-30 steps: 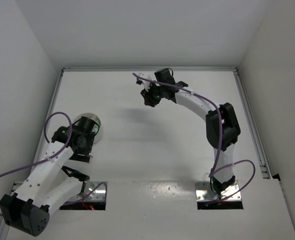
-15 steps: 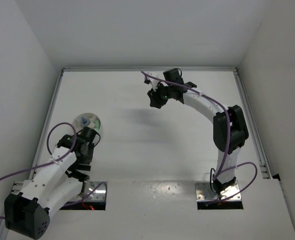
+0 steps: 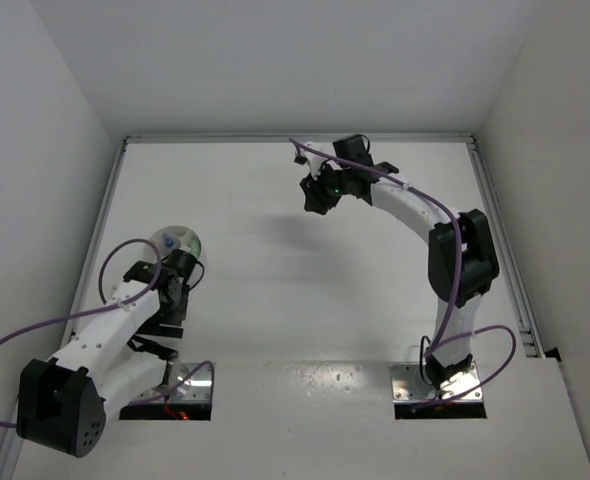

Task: Sort the stationery into containers
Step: Grab a piece of stationery with the left arm

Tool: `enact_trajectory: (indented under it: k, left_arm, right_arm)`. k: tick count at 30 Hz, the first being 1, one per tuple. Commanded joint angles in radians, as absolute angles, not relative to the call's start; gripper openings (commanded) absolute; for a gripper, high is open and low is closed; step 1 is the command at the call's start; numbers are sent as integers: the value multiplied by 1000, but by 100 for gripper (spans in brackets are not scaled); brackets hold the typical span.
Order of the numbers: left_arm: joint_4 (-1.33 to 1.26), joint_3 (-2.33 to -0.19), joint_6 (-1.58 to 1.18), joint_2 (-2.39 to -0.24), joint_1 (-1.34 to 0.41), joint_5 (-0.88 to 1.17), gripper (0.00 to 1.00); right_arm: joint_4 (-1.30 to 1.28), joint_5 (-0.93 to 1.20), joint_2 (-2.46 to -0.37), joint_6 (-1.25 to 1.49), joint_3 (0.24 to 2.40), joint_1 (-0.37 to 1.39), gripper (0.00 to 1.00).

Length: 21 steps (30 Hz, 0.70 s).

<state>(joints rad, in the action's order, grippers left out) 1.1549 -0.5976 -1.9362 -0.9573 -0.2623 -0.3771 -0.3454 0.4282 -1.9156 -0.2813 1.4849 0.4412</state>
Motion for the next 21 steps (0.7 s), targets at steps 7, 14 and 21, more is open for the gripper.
enact_trajectory:
  k: [7,14,21]
  left_arm:
    - [1132,-641,-1891,-1064,-236,-480,72]
    - [1051,-640,-1861,-1149,-227,-494,70]
    - [1005,-612,-1830,-1178,-218,-494,70]
  right_arm:
    - [-324,485,-1951,-278,1503,403,46]
    - [-314,515,-1970,-278,1522,385,46]
    - [-314,515,-1970,-278,1522,367,46]
